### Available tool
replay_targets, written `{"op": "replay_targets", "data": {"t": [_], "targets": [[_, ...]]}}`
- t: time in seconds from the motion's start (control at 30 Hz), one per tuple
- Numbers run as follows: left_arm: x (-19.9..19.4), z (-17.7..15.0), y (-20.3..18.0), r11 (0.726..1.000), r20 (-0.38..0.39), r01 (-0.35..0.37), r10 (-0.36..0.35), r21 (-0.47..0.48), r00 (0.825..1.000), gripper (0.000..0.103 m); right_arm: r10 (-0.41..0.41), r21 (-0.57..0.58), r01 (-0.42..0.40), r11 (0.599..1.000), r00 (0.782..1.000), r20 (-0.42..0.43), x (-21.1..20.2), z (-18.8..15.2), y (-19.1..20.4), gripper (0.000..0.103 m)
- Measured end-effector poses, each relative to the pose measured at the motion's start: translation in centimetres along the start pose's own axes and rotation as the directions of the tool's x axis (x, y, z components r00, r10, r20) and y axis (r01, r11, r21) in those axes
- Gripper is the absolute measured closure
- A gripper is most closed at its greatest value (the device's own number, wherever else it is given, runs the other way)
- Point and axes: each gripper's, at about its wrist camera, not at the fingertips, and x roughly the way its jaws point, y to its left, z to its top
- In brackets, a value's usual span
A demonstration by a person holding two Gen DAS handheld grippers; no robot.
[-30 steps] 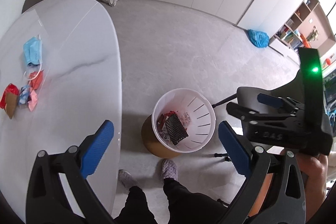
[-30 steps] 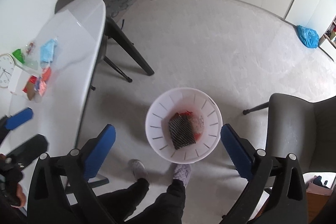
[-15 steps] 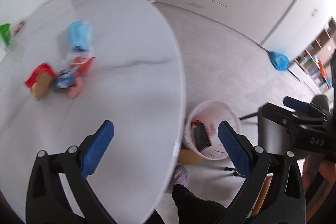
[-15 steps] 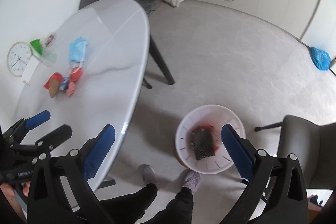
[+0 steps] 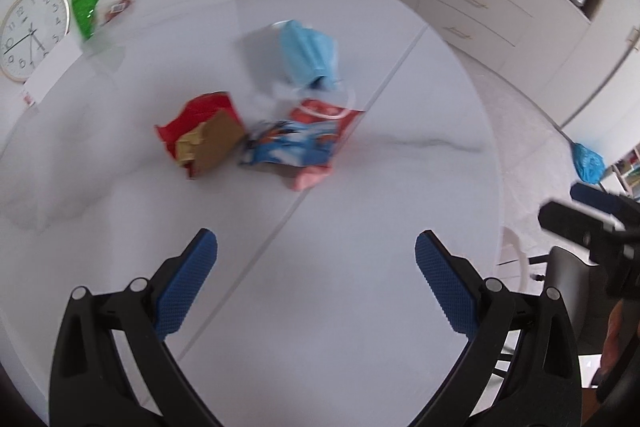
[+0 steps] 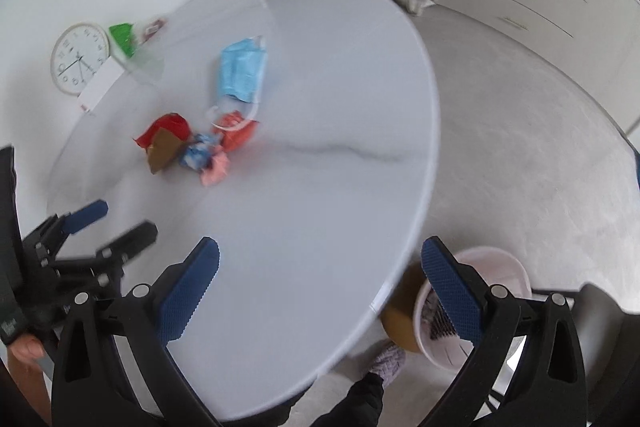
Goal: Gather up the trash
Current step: 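Return to the table and grasp the blue face mask with the right tool, then grasp the blue crumpled paper with the left tool while the right holds the mask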
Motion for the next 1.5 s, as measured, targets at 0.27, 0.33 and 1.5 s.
{"op": "replay_targets", "data": {"t": [0.27, 0.33, 1.5], "targets": [[1.5, 1.3, 2.9, 0.997, -0.012, 0.005, -0.006, -0.076, 1.0, 0.008, 0.048, -0.084, -0.049, 0.995, 0.999, -0.019, 5.8, 7.0, 4.9, 0.003], [1.9, 1.8, 3.3, 0.997, -0.012, 0.002, -0.003, -0.083, 1.0, 0.008, 0.057, -0.11, -0.06, 0.992, 0.998, -0.026, 7.8, 9.2, 6.0, 0.003], [4.8, 3.3, 2.6, 0.996, -0.043, 0.015, -0.019, -0.091, 0.999, 0.008, 0.232, -0.043, -0.231, 0.972, 0.973, 0.011, 12.5, 17.3, 1.7, 0.09]]}}
